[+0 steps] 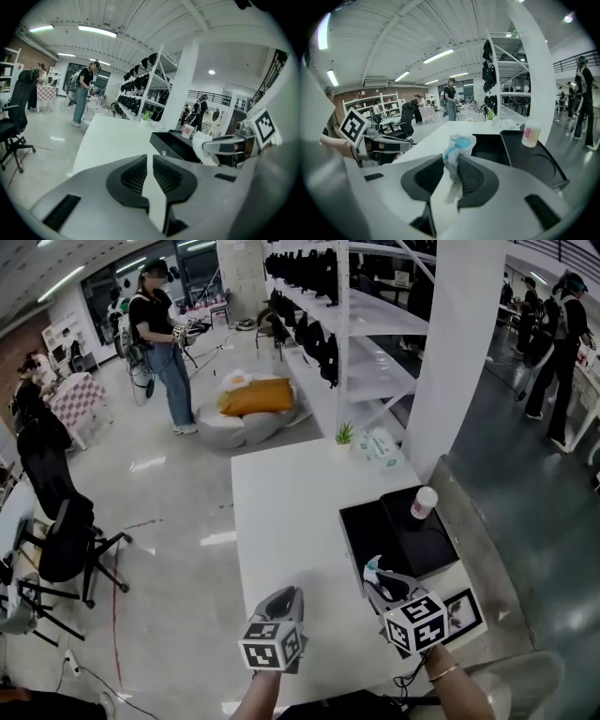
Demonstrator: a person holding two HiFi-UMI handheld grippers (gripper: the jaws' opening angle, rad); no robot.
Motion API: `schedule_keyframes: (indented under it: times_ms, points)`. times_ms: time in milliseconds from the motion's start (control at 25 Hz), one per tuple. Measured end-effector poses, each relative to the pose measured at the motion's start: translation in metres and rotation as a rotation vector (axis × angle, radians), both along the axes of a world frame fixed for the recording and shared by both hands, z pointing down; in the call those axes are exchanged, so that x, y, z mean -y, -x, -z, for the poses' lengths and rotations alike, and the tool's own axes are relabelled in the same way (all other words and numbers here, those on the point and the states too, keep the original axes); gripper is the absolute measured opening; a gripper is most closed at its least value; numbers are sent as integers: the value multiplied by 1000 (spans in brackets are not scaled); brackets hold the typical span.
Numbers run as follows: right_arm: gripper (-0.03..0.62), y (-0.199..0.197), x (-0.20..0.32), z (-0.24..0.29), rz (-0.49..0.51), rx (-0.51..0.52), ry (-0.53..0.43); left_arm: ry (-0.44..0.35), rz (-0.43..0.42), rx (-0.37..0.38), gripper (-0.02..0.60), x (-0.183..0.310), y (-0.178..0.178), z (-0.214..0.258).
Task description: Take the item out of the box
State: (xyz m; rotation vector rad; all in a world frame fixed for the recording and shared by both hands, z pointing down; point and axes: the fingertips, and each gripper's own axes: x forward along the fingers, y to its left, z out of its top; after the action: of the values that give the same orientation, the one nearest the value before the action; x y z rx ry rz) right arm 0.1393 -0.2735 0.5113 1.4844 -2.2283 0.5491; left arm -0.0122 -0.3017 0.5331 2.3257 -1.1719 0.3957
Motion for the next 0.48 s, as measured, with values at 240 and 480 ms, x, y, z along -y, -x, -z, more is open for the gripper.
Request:
schedule_keyframes:
  times_ms: [240,480]
  points:
    - [91,2,-11,0,-40,72,4,-7,-3,0,40,0,-2,2]
    - [91,5,-24,2,-63,126,-3,-11,-5,4,40,-5,-2,4]
